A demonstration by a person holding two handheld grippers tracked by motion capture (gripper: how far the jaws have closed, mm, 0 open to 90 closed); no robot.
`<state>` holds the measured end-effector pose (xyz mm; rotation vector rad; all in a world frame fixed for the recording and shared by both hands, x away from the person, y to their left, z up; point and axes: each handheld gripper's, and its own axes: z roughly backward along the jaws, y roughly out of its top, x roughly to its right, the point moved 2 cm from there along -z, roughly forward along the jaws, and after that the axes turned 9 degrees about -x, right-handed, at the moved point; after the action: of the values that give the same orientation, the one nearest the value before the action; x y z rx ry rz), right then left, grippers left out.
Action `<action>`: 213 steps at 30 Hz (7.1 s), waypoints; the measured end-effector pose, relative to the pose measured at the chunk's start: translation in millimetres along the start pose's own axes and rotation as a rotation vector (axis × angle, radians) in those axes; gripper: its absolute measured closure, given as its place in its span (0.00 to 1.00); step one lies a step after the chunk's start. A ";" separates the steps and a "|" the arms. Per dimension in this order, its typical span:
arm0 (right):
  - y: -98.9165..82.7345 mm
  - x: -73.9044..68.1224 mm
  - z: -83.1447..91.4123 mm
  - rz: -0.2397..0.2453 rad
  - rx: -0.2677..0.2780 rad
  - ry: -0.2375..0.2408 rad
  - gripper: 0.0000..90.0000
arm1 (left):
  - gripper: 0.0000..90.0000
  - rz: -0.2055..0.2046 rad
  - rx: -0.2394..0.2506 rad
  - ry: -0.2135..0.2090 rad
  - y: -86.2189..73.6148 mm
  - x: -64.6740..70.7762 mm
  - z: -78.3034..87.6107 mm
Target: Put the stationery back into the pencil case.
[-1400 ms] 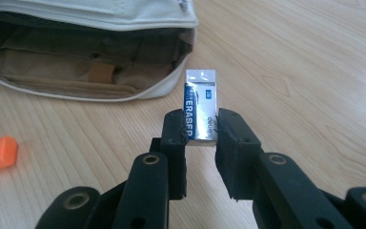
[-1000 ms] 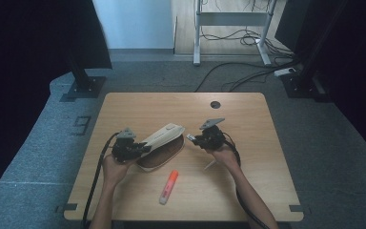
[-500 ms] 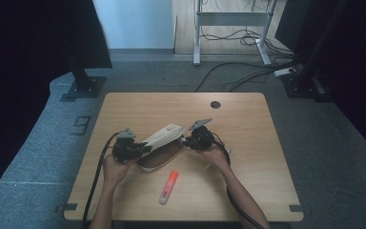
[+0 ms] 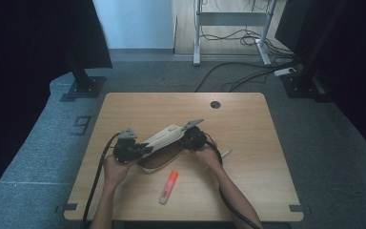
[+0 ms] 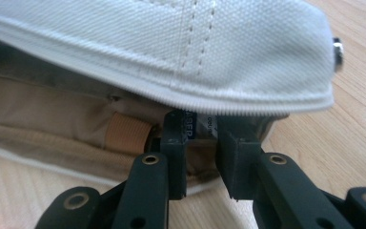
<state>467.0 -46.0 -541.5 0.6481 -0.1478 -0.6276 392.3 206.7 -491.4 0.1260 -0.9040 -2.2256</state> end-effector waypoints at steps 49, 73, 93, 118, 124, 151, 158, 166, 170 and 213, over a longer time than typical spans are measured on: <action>-1.5 0.0 20.4 0.027 -0.009 0.016 0.29 | 0.82 -0.012 -0.008 -0.009 -0.6 1.2 -2.8; -42.8 21.8 57.9 -0.019 0.004 -0.008 0.20 | 0.82 -0.003 0.000 -0.028 -1.9 -0.6 -1.7; -85.9 40.7 87.2 -0.059 -0.010 -0.012 0.20 | 0.82 0.000 0.004 -0.042 -2.5 -2.3 -0.4; -121.7 54.8 93.9 -0.048 -0.071 -0.035 0.37 | 0.81 -0.001 0.007 -0.053 -2.5 -2.5 0.6; -122.7 57.3 88.6 -0.046 -0.076 -0.032 0.40 | 0.81 0.000 0.011 -0.058 -2.4 -2.4 1.3; -117.0 75.7 83.4 -0.035 -0.117 -0.075 0.70 | 0.81 0.001 0.022 -0.075 -2.3 -2.7 2.6; -119.6 67.2 85.2 -0.015 -0.118 -0.020 0.86 | 0.81 0.000 0.022 -0.080 -2.2 -2.5 1.8; -114.2 56.4 80.1 0.013 -0.116 0.003 0.83 | 0.81 -0.002 0.021 -0.084 -2.1 -2.0 1.3; -108.2 50.1 77.0 0.035 -0.139 -0.019 0.86 | 0.81 -0.003 0.023 -0.085 -2.1 -1.8 1.8; -83.1 18.0 94.5 0.031 -0.031 0.046 0.87 | 0.87 0.018 0.066 -0.040 -0.8 -0.7 5.8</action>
<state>410.0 -157.2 -517.9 0.6284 -0.1047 -0.5839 390.4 210.8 -487.7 0.1031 -0.9967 -2.1893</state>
